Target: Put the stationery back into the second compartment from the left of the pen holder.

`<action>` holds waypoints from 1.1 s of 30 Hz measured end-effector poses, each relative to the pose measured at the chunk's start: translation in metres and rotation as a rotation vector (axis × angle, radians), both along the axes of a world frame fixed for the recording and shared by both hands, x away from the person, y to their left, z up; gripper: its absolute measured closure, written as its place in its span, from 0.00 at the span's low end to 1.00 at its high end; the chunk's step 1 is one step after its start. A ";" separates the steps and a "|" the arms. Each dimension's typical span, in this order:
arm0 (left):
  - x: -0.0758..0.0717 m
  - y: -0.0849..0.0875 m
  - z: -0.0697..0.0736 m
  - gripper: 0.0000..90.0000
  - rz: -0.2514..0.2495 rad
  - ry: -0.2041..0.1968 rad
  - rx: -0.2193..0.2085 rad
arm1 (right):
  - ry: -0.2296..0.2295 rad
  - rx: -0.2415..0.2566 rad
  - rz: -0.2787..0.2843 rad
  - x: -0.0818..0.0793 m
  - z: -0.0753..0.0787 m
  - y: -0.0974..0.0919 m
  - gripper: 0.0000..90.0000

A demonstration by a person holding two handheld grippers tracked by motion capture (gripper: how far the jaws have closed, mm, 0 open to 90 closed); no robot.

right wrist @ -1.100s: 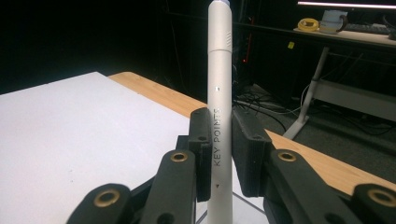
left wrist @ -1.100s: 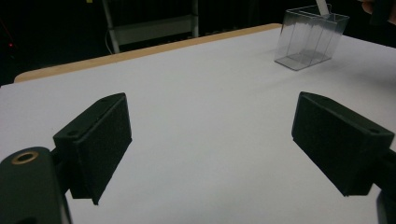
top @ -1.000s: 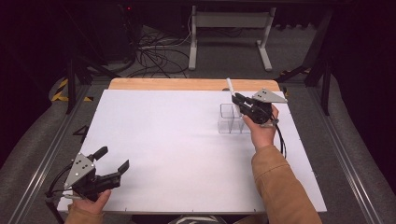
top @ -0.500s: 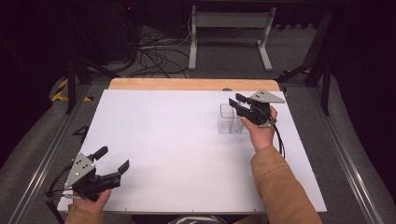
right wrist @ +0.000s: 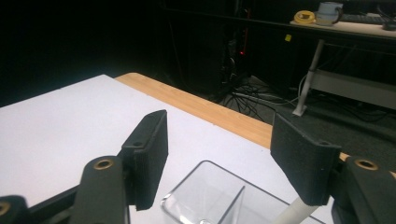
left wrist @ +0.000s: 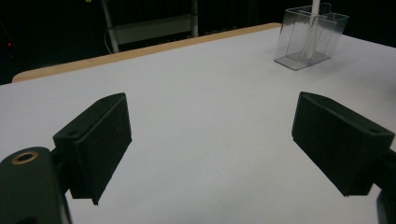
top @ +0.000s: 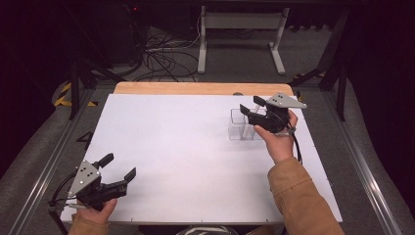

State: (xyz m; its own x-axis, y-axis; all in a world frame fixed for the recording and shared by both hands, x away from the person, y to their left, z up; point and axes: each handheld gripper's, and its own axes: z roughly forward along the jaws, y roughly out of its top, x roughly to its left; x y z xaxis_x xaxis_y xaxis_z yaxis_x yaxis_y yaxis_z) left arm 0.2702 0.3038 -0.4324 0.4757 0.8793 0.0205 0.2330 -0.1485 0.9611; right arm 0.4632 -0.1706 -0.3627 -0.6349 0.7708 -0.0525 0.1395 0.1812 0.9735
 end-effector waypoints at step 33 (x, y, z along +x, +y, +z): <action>-0.001 -0.002 0.000 0.14 -0.006 0.000 0.002 | 0.004 -0.079 0.107 -0.083 -0.005 -0.030 0.21</action>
